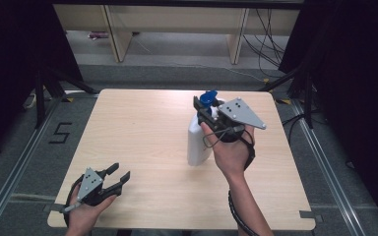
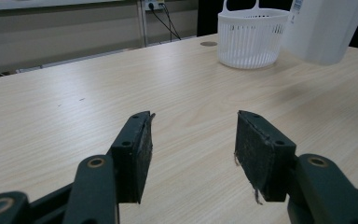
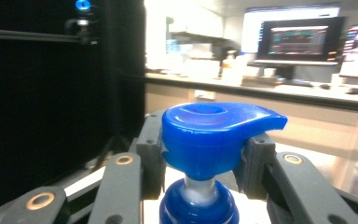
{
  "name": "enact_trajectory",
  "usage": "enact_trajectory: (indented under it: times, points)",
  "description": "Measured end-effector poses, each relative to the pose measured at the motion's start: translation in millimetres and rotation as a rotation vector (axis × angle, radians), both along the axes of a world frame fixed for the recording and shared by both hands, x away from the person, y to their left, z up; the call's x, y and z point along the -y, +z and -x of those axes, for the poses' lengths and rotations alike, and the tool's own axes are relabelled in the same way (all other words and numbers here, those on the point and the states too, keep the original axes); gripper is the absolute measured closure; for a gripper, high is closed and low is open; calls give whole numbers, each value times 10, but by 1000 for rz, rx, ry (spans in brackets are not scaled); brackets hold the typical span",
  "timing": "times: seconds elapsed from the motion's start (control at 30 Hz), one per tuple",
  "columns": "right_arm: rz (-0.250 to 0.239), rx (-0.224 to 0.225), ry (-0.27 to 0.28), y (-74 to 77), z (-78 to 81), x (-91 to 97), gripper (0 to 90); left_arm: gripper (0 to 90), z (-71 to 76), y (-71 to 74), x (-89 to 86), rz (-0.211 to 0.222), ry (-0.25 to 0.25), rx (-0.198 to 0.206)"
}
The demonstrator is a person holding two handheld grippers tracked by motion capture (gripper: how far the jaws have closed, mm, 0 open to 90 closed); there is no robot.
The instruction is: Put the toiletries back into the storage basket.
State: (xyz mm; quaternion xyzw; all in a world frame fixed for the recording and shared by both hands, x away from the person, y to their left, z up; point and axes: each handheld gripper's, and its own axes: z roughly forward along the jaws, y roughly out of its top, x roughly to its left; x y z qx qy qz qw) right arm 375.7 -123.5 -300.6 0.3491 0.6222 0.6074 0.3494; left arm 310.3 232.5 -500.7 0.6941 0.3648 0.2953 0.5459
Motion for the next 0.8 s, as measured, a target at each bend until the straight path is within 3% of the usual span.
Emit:
enact_trajectory:
  times: [0.03, 0.13, 0.23, 0.27, 0.33, 0.4, 0.43, 0.6, 0.8]
  points:
    - [-2, 13, -23, 19, -7, 42, 604, 459, -17, -11, 12, 14, -8, 7]
    - [-16, 30, -106, 81, -26, 145, 603, 460, -44, -17, 29, -1, -13, -4]
    - [-26, 29, -135, 108, -40, 179, 603, 459, -66, -21, 44, 4, -19, -3]
    - [-28, 39, -181, 145, -71, 231, 603, 461, -92, -22, 54, 7, -31, 7]
    - [-18, 45, -212, 175, -91, 266, 603, 461, -94, -15, 60, 2, -34, -1]
    - [-27, 46, -220, 180, -99, 269, 603, 461, -107, -20, 65, 4, -39, -1]
    - [-19, 56, -249, 198, -123, 290, 602, 462, -136, -31, 77, 18, -54, 15]
    - [-40, 55, -288, 217, -195, 327, 602, 461, -153, -20, 77, 2, -51, 1]
    - [-51, 63, -330, 270, -263, 349, 602, 462, -179, -30, 88, 19, -64, 17]
